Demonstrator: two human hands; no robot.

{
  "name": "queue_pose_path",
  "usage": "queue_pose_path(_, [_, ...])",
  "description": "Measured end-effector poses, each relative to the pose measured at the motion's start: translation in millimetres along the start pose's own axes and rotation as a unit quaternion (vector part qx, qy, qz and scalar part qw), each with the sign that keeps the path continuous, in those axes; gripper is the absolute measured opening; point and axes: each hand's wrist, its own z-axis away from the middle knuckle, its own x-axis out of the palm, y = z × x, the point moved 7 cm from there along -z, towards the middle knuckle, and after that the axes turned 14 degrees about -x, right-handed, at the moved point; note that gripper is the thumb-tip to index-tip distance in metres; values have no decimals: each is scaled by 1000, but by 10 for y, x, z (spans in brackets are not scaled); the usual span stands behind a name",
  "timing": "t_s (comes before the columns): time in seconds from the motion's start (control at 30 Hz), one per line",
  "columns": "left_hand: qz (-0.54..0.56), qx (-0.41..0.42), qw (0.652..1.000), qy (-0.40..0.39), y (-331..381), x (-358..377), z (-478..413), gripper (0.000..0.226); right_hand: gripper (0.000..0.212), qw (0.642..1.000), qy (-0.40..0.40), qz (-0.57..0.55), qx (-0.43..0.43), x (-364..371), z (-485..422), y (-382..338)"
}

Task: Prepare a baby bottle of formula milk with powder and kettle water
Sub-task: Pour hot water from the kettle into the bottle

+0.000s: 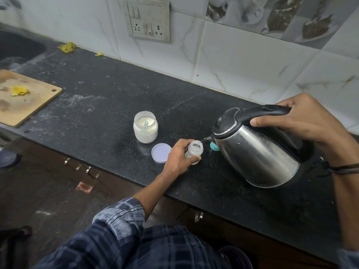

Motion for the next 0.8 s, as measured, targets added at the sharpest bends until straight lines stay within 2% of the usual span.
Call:
queue_pose_path(0.4, [1,0,1000,-4,9,-11,13,61,80,1000,-2,6,-7,-12,-33,-3])
queue_pose_path(0.63, [0,-1,1000,-2,5,-9,3,63,62,1000,-8,-1,-6,13,-22,-16])
queue_pose_path(0.8, [6,-1,1000,-2,5,-9,4,62,64,1000,-8,3,-1,22,-44,18])
